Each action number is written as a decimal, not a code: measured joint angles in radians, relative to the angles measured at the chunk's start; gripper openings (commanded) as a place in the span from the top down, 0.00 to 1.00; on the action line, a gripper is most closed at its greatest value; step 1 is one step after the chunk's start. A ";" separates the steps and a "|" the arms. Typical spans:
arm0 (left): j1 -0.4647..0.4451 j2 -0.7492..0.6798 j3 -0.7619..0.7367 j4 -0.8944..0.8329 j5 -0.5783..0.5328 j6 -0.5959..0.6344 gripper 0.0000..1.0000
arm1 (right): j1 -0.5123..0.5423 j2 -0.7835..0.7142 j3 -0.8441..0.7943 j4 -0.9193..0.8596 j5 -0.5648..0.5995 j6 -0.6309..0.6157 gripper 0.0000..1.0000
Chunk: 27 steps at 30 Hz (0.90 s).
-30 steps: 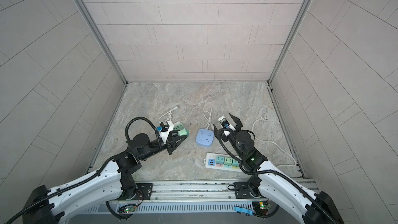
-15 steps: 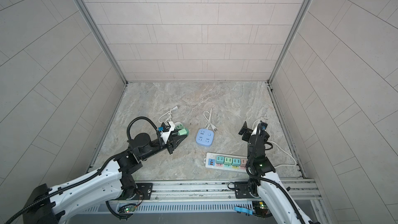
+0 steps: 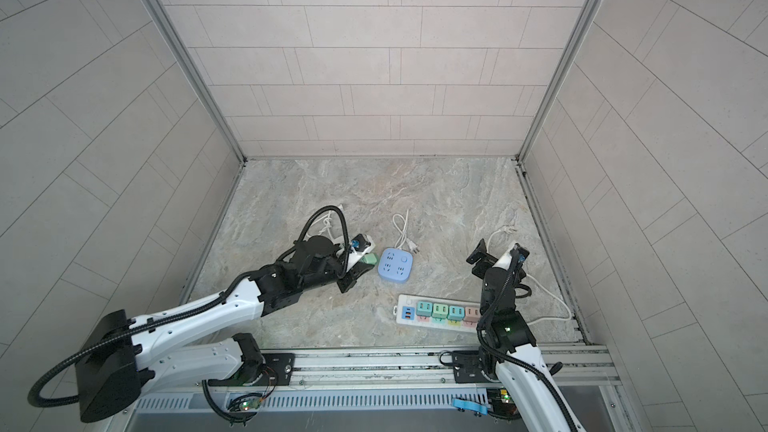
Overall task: Insert the plug
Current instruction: 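Move the green adapter with the left gripper over the light-blue power cube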
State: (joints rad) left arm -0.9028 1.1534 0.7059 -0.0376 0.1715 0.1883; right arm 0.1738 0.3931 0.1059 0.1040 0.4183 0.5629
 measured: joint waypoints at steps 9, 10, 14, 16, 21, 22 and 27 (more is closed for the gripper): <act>-0.010 0.200 0.412 -0.397 0.051 0.137 1.00 | 0.000 0.089 0.000 0.010 -0.018 0.000 0.00; -0.010 0.230 0.458 -0.433 0.047 0.156 1.00 | 0.000 0.093 0.000 0.011 -0.018 0.000 0.00; -0.010 0.344 0.573 -0.568 0.019 0.235 1.00 | 0.000 0.098 0.000 0.012 -0.019 0.000 0.00; -0.010 0.390 0.600 -0.616 0.010 0.270 1.00 | 0.000 0.098 0.000 0.013 -0.019 0.000 0.00; -0.010 0.479 0.634 -0.694 0.009 0.354 1.00 | 0.000 0.102 0.000 0.026 -0.019 0.000 0.00; -0.010 0.490 0.639 -0.700 0.013 0.371 1.00 | 0.000 0.105 0.001 0.029 -0.019 0.000 0.00; -0.010 0.540 0.689 -0.732 0.038 0.453 1.00 | 0.000 0.135 0.002 0.044 -0.019 0.000 0.00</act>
State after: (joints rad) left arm -0.9123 1.6936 1.3952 -0.7692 0.2092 0.6411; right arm 0.1738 0.5278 0.1081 0.1478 0.3992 0.5629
